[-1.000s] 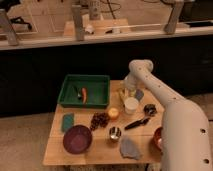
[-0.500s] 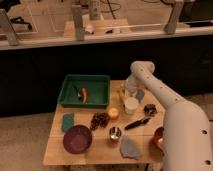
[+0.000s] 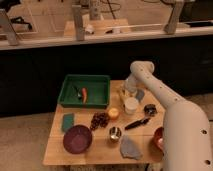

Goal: Place banana in metal cup

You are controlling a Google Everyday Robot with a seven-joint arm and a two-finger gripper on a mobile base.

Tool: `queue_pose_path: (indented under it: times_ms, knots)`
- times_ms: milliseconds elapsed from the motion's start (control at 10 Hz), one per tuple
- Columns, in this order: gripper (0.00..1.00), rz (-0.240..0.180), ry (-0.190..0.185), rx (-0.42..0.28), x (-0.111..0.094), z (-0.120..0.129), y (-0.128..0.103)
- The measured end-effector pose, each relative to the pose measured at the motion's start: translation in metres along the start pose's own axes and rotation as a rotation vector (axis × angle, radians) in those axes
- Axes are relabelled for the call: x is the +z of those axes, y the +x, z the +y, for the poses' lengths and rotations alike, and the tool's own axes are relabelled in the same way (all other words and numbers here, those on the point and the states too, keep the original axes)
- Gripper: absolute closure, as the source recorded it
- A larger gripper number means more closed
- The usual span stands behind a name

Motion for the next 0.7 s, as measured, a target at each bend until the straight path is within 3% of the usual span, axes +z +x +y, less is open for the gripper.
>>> queue_pose_path:
  times_ms: [100, 500, 700]
  knots:
    - [0.20, 0.001, 0.000, -0.001, 0.0002, 0.0002, 0.0000]
    - [0.20, 0.095, -0.015, -0.093, 0.0092, -0.0052, 0.0067]
    - [0.20, 0.097, -0.018, -0.095, 0.0083, -0.0041, 0.0075]
